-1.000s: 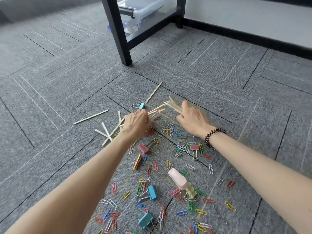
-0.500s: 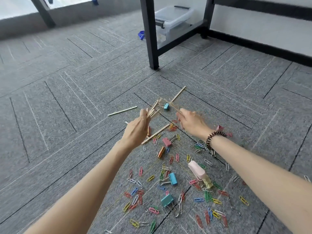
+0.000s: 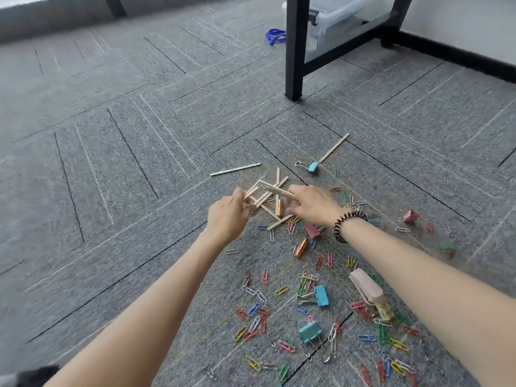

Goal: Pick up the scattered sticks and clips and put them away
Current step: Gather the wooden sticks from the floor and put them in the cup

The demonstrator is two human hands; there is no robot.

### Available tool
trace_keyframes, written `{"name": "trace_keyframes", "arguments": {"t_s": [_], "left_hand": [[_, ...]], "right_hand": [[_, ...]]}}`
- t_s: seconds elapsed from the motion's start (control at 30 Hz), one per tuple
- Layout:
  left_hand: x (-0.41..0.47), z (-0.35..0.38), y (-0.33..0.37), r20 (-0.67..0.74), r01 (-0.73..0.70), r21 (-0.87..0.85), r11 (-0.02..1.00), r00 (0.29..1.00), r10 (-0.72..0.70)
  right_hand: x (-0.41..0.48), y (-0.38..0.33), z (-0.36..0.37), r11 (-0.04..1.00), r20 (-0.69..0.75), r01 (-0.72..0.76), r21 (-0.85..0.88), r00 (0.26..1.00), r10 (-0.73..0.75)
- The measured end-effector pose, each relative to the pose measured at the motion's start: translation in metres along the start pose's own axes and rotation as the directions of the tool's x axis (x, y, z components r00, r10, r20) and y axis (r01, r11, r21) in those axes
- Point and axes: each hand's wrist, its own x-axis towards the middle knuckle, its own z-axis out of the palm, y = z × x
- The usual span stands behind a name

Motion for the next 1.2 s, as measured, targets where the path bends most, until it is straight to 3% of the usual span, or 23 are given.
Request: {"name": "trace_keyframes", "arguments": {"t_s": [0.3, 0.6, 0.8, 1.1, 1.2], "left_hand": [[0.029, 0.023, 0.011, -0.016, 0.013, -0.030, 0.999, 1.000, -0.013], [0.039, 0.021, 0.007, 0.031, 0.015, 0.013, 1.000, 0.999, -0.015], [0.032, 0.013, -0.003, 0.119, 0.003, 0.092, 0.996, 0.993, -0.014], [0.021, 0.008, -0.016, 0.103, 0.179, -0.059, 0.982, 0.980, -0.173], [0.019, 0.007, -0.016, 0.091, 0.219, -0.027, 0.975, 0.972, -0.216]], "right_hand": [[0.011, 0.014, 0.011, 0.996, 0.090, -0.019, 0.085, 0.996, 0.011], [0.011, 0.032, -0.011, 0.965, -0.075, -0.063, 0.253, 0.994, 0.084], [0.032, 0.011, -0.007, 0.970, -0.058, -0.143, 0.196, 0.986, 0.157], [0.063, -0.020, 0.014, 0.932, -0.104, -0.281, 0.230, 0.945, 0.311], [0.067, -0.021, 0.017, 0.932, -0.089, -0.306, 0.193, 0.941, 0.327]]}}
